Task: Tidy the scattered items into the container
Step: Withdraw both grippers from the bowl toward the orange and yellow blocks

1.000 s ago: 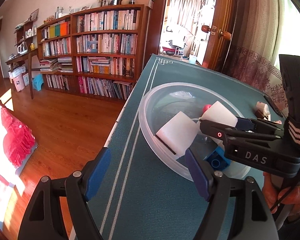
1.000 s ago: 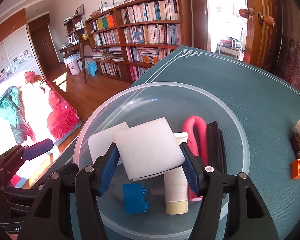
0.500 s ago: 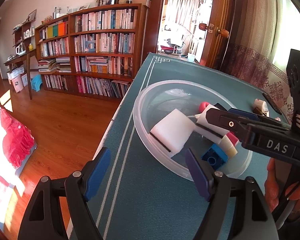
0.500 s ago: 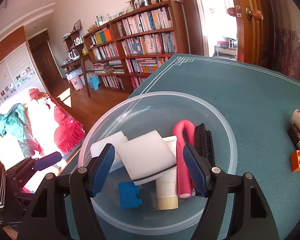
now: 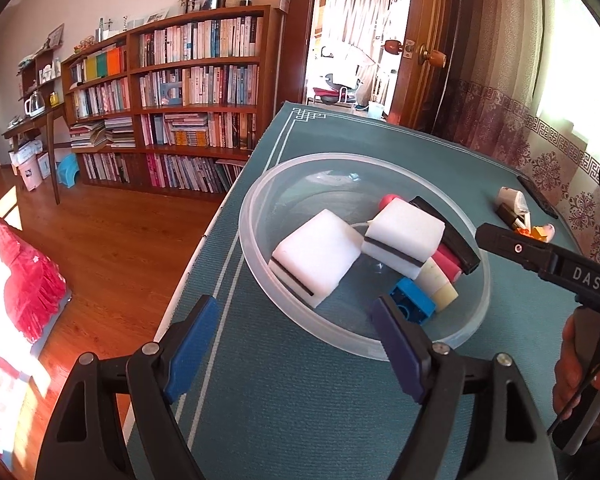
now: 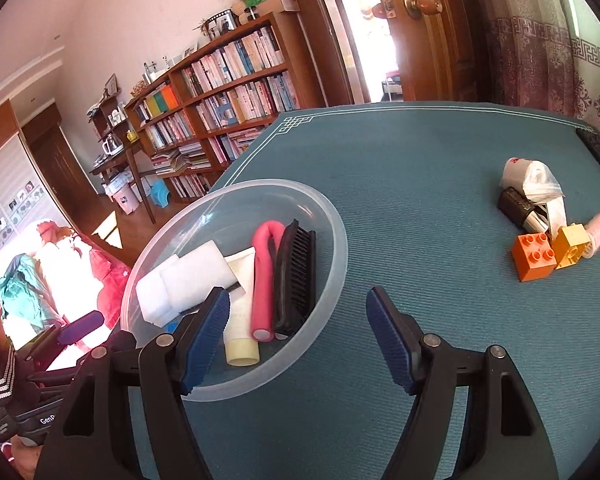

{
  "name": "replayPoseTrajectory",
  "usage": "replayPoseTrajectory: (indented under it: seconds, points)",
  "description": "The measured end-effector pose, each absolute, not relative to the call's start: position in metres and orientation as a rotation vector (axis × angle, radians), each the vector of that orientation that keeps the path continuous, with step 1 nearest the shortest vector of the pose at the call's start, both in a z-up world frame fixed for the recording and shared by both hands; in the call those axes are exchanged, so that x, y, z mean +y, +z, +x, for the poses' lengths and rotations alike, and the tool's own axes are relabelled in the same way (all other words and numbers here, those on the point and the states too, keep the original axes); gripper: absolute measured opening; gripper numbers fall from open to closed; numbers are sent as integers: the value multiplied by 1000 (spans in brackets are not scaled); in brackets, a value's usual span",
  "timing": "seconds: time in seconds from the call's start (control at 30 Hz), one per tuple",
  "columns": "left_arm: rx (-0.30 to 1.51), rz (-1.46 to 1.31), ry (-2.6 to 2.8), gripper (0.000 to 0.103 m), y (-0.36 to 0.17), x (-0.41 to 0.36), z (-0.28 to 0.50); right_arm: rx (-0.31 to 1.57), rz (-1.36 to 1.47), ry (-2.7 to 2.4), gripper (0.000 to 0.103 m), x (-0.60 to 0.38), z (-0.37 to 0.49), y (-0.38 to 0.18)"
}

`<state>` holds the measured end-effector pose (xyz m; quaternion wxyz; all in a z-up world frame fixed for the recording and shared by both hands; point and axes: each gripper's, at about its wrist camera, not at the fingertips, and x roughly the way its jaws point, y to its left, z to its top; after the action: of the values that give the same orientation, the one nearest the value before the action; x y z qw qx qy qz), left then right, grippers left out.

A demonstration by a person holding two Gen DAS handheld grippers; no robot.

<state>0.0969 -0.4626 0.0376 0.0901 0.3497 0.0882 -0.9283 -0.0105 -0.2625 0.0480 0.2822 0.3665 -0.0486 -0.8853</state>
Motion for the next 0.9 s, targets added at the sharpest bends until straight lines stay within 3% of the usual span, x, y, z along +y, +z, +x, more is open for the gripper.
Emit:
replayPoseTrajectory:
  seconds: [0.3, 0.63, 0.9]
  points:
    - [171, 1042, -2808, 86, 45, -429, 94, -119, 1004, -2464, 74, -210, -5, 38]
    - [39, 1095, -2884, 89, 45, -370, 81, -329, 1128, -2550, 74, -124, -16, 15]
    - [-5, 1123, -2946, 89, 48, -327, 68, -247, 1178, -2672, 74, -74, -25, 10]
